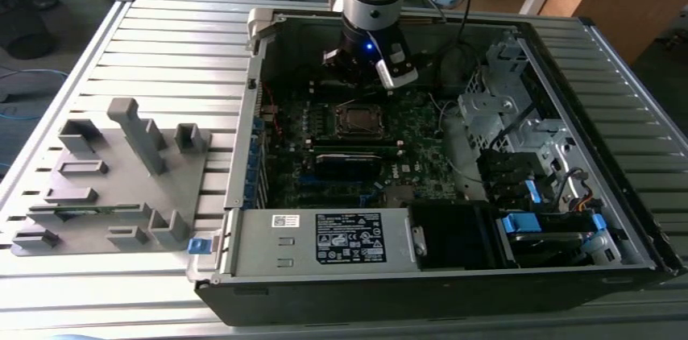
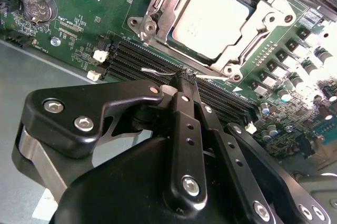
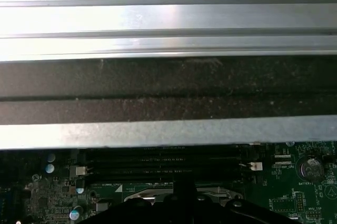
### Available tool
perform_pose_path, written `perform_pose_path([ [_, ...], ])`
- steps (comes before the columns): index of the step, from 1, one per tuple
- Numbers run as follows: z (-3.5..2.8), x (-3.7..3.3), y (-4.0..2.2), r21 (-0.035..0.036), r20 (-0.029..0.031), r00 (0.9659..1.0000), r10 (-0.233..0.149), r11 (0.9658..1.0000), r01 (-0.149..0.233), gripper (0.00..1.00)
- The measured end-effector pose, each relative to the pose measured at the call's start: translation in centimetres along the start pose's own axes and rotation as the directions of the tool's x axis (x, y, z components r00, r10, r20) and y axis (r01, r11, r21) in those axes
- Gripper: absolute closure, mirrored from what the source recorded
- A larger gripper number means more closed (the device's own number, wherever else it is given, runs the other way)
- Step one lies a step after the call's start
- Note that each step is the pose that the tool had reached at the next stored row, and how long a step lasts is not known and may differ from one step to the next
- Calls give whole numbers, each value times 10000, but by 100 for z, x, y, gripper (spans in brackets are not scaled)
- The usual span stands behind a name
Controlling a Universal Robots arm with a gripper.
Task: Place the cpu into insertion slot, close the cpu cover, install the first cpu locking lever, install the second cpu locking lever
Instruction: 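Install the first cpu locking lever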
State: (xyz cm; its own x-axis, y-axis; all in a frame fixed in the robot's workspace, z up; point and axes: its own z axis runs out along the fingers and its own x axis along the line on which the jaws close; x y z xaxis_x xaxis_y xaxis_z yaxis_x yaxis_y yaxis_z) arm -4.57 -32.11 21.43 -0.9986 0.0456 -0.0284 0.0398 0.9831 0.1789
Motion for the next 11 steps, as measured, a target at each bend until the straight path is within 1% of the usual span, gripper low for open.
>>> perform_pose_path([
  [2, 9, 0, -1, -1, 11, 10000, -2, 10000, 2, 89],
  [4, 18, 1, -3, 0, 39, 10000, -6, 10000, 6, 89],
  [9, 19, 1, -3, 4, 42, 10000, -1, 10000, 1, 89],
  [10, 19, 1, -3, 5, 55, 10000, 66, 10000, -66, 89],
  [11, 20, 1, -3, 7, 81, 9998, 203, 9998, -203, 89],
])
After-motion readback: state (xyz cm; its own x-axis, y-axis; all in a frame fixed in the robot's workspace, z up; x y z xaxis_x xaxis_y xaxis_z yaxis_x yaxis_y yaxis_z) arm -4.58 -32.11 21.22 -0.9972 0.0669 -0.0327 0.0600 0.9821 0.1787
